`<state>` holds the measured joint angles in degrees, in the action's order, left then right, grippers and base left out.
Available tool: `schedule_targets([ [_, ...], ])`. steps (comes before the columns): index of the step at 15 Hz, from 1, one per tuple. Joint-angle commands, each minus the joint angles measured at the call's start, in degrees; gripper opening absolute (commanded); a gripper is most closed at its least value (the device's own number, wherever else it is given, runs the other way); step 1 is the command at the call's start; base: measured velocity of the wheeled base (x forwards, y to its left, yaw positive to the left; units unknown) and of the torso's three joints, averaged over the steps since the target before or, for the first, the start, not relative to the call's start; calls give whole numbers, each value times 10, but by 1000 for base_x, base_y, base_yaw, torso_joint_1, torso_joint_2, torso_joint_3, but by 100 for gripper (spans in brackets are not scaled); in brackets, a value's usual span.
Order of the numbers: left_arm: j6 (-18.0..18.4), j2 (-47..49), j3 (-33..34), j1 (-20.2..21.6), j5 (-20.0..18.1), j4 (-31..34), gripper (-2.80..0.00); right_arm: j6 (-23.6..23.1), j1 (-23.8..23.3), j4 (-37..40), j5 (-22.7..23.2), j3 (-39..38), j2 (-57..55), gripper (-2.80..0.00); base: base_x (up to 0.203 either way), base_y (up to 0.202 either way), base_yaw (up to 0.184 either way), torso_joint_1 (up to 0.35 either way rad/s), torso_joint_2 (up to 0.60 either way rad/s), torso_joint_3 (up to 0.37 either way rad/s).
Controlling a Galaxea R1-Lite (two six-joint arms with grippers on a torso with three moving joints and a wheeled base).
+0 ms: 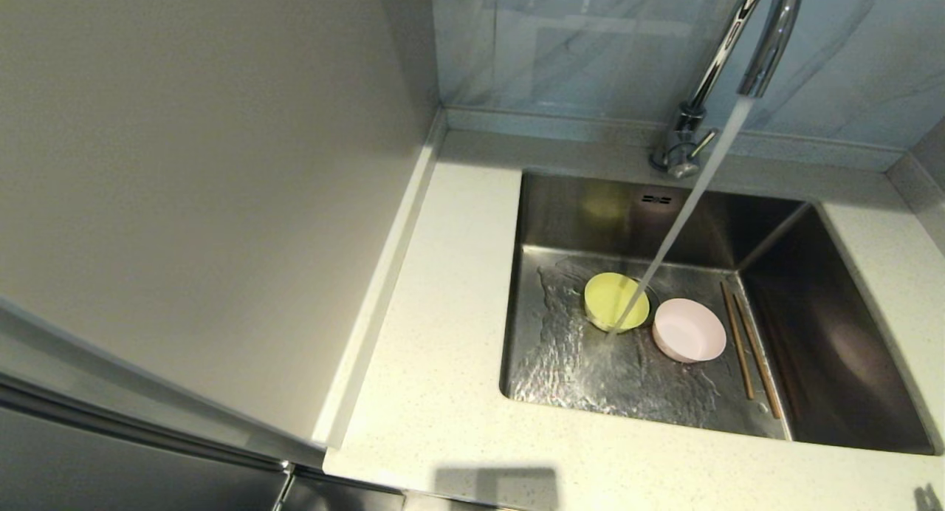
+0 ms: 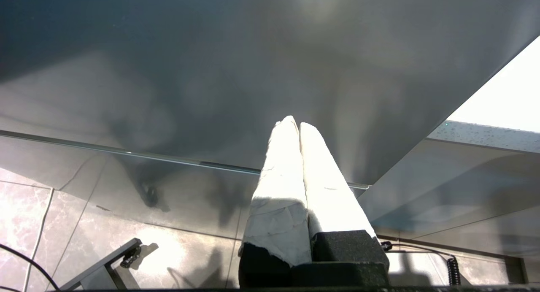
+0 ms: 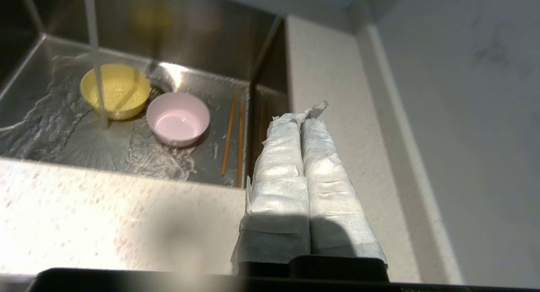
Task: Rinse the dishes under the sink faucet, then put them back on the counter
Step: Turn on the faucet, then wait for the water to rinse the bowl
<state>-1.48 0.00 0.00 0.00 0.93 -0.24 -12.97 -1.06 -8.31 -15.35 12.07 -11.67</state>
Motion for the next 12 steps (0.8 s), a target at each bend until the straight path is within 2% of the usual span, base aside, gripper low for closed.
schedule_targets([
  [1,0,-2,0,0,0,0,-280,10,6,1,-1,-39,36,-280,0,0,0,0,0,0],
  [6,0,-2,0,0,0,0,-280,37,7,-19,16,-121,96,-280,0,0,0,0,0,0],
  [8,0,-2,0,0,0,0,-280,43,7,-12,54,-121,115,-280,0,0,0,0,0,0],
  [11,0,-2,0,0,0,0,-280,57,7,18,147,-121,117,-280,0,0,0,0,0,0],
  [12,0,-2,0,0,0,0,-280,61,7,40,165,-121,117,-280,0,0,0,0,0,0],
])
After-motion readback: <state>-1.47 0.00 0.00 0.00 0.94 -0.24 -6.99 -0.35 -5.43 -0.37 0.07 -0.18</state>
